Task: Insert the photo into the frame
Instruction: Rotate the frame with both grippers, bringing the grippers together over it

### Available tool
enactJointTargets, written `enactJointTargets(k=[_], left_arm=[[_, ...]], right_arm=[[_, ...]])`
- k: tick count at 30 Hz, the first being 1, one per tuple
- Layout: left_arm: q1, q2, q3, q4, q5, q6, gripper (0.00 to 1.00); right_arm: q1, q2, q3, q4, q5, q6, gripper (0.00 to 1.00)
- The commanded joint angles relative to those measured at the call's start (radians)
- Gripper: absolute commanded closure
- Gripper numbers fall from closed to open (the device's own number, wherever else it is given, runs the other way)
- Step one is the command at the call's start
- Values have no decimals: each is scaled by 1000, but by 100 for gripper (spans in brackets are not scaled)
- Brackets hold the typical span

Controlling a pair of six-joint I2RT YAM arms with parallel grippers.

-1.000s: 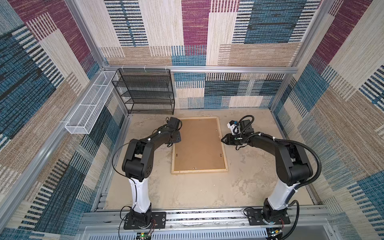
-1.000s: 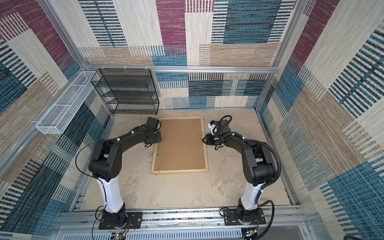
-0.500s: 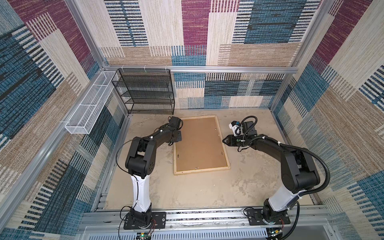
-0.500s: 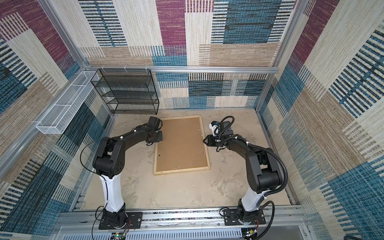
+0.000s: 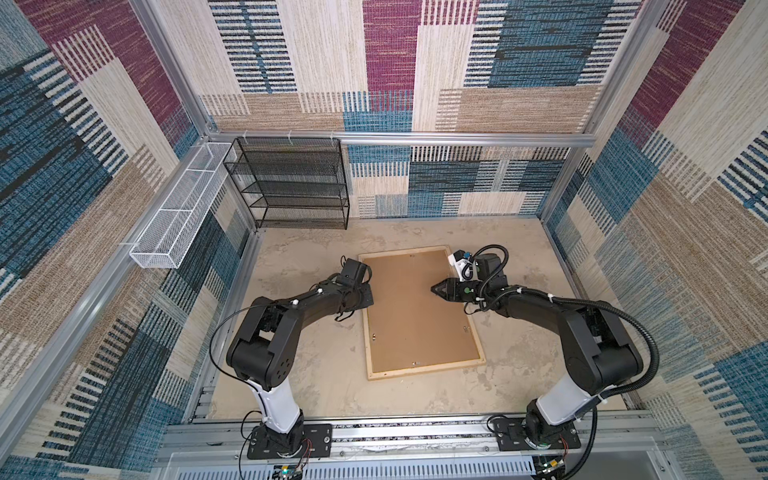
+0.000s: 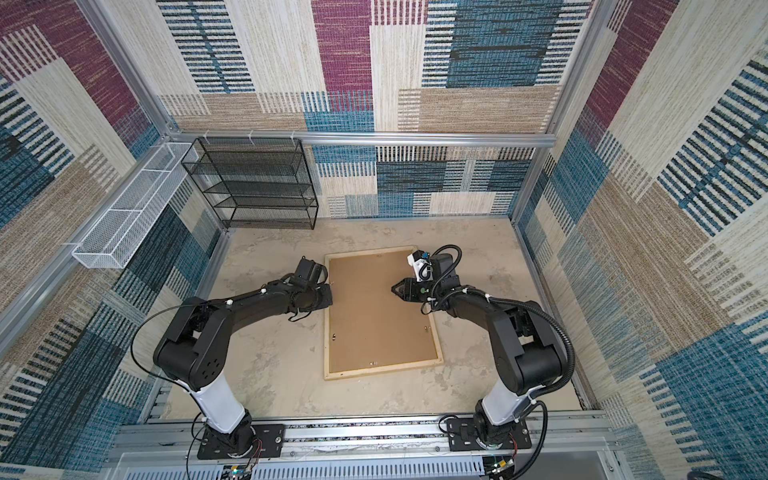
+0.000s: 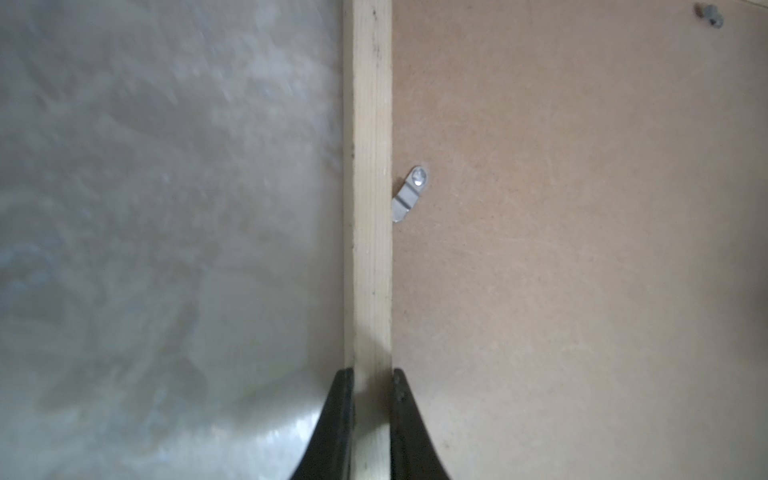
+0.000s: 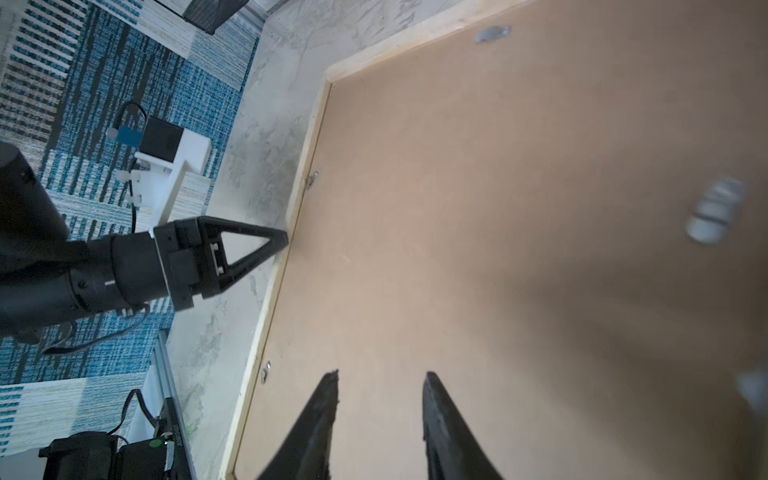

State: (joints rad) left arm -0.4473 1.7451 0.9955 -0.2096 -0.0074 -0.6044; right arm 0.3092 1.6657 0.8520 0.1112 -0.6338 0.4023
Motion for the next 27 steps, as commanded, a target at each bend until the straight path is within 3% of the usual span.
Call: enactJointTargets(k=[1,5,12,18,27], left_arm=[[-22,-52,-44,-85,42,-92,90],[-22,-89,-40,-125,-4,-90,83],[-22,-62,1,-157,-27,-58,82],[-22,-34,8,-166,-38,-51,85],[-22,-9,-3,-158,-17,-64,90]], right_arm=[[44,39,18,115,2,67,66],[109,123,98,109,-7,62,74],[222,278,243,127,-31,104,83],[292,399,361,111,-1,151,93],[336,535,494,63,-3,180,96]])
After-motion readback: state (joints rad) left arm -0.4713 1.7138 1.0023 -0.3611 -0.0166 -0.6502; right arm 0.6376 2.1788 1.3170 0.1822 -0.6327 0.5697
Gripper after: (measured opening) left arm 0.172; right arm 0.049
